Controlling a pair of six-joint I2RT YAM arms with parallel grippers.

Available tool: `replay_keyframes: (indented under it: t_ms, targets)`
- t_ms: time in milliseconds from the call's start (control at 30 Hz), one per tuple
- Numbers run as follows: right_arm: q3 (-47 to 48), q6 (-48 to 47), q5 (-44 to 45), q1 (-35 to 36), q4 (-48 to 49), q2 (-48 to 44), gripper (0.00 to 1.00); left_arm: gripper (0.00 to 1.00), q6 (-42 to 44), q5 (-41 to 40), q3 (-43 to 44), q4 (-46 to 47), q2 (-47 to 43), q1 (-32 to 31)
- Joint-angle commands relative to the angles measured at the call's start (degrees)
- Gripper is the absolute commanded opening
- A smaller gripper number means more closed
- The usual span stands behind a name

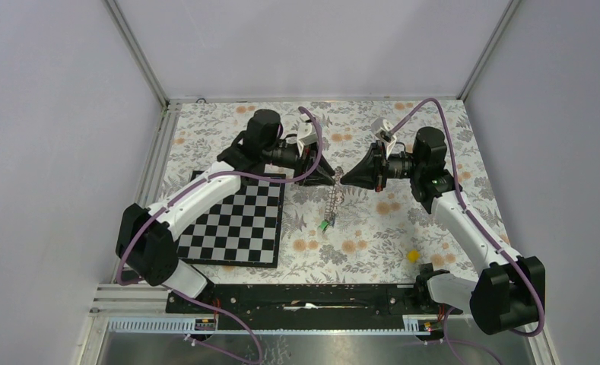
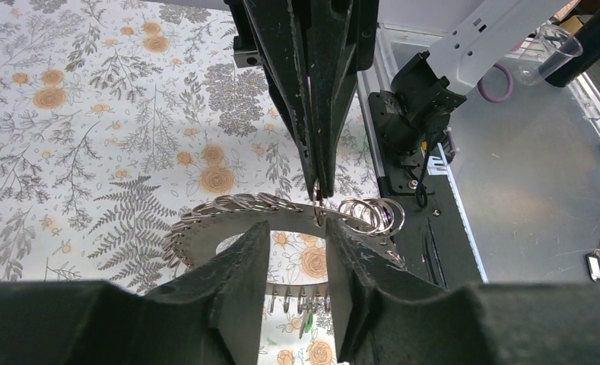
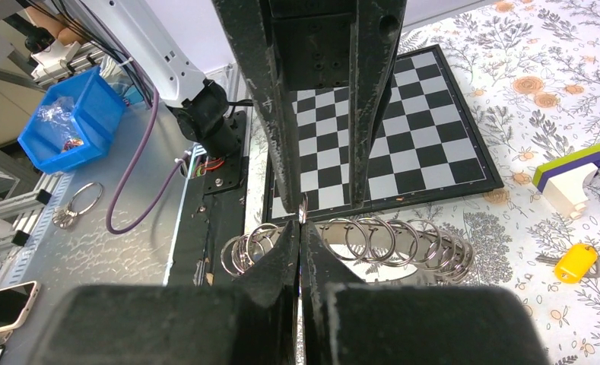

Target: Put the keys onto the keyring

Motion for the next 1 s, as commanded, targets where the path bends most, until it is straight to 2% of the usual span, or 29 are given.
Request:
replay_keyframes:
  t_ms: [0, 267, 967]
  targets:
    - [0.1, 1.2, -1.8, -0.2, 4.4, -0.3, 0.00, 0.35, -2.6, 3.5, 0.0, 7.0, 0.3, 0.4]
    - [-0.2, 1.1, -1.3, -0.3, 4.4, -0.4, 0.00, 0.23, -4.0, 5.3, -0.2, 7.9, 0.7, 0.2]
    - [-0.8, 0.7, -0.6, -0.4, 4.8, -0.4, 0.00, 0.20, -6.0, 6.1, -1.3, 10.2, 0.7, -0.6]
